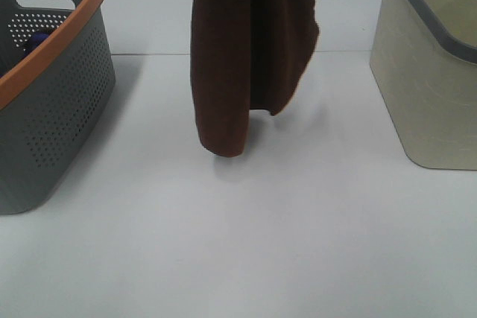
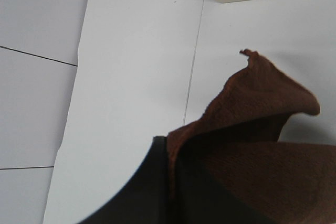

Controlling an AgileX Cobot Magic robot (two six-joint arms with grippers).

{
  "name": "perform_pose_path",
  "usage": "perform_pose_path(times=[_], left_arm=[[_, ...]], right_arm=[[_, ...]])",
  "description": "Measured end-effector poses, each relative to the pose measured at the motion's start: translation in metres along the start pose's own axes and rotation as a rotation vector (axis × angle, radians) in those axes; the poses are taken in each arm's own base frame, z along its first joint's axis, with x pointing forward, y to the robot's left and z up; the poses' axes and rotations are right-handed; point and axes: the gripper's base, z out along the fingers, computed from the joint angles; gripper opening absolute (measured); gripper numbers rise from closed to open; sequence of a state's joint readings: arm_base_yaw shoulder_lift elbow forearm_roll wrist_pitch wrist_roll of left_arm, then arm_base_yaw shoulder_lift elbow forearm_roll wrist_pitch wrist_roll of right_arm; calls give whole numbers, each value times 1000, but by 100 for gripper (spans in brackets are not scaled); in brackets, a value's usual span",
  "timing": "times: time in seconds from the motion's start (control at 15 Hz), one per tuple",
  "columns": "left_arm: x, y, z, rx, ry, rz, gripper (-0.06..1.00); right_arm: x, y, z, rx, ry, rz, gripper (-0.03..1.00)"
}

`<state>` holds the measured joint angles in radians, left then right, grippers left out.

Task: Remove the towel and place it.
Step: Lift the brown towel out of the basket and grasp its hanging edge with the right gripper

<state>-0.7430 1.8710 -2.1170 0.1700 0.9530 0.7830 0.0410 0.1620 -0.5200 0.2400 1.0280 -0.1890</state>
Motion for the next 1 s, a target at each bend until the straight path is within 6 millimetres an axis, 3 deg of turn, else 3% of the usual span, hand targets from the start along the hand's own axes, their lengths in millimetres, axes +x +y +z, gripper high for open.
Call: perform_pose_path(times=[0.53,0.8,1.0], left_arm=[[-2,-2,1,11,-9,-23,0],[-2,-2,1,14,-10,-26,0],[-2,-2,1,16,-9,-26,0]], right_arm=[[-51,15,50,-325,-92,-85,76],[-74,13,93,-429,-139,-27,76],[-79,8,125,-459,-120,9,76]])
